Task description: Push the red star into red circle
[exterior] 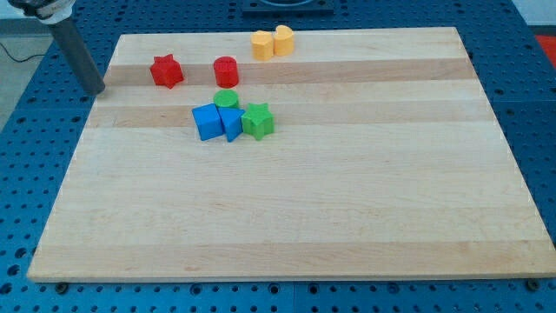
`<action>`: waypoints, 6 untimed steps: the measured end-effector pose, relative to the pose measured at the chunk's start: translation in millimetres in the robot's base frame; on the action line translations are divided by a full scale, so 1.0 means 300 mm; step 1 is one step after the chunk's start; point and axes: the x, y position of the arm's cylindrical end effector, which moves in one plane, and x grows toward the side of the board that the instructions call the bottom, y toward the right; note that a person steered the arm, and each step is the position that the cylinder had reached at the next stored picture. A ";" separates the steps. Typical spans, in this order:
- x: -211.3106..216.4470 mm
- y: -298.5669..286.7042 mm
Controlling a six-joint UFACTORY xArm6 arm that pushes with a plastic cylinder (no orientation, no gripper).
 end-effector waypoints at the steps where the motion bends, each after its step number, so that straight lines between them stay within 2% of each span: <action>1: -0.074 0.000; 2: -0.105 0.064; 6: -0.085 0.810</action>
